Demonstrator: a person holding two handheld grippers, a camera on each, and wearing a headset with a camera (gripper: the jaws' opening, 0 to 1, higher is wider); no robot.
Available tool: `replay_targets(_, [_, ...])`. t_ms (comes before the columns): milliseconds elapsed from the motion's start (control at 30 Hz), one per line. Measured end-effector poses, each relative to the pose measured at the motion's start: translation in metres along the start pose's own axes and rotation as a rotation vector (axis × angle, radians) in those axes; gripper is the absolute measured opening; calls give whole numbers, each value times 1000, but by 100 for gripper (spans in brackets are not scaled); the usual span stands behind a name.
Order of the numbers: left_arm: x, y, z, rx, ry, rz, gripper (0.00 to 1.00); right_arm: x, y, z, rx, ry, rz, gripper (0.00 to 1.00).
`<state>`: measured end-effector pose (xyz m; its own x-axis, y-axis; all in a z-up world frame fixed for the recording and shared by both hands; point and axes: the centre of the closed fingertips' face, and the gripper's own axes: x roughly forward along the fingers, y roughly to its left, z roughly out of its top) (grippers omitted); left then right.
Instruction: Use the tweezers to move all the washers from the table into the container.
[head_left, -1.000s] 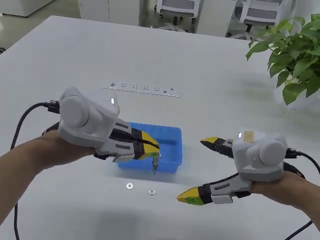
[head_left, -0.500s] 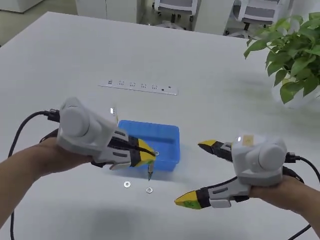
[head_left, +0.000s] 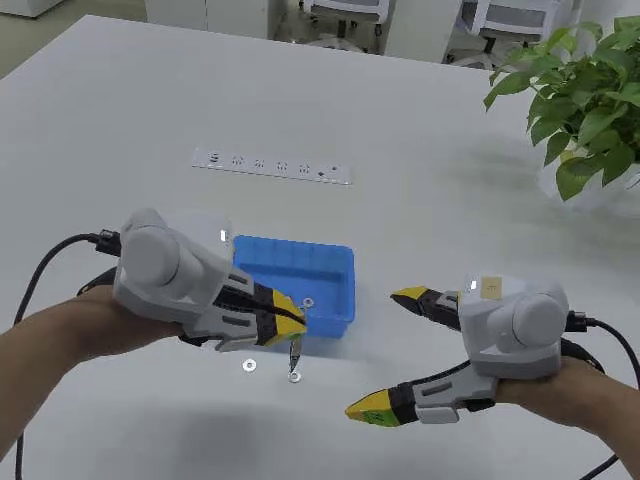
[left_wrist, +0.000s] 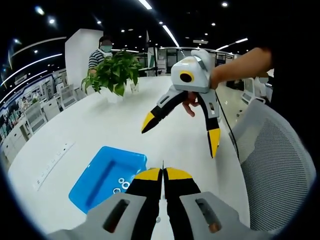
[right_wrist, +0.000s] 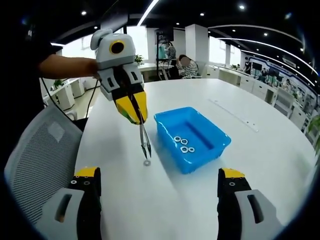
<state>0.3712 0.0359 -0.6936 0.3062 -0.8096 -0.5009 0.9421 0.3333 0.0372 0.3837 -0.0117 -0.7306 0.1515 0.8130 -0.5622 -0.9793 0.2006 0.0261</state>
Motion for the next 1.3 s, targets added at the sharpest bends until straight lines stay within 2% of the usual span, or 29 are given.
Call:
replay_targets(467, [5,1,-4,-4,-6,-5,5,4,2,-5,5,15,12,97])
replay_targets(600, [4,1,-4,-2,-21,0,5,6,2,-4,0,16,17,95])
replay_targets(933, [2,-1,-5,32,-5,-9,5,17,9,4,-69,0,54,79])
replay_targets(1300, [1,0,-8,51,8,-25,5,32,13,9,-175,36,113,59])
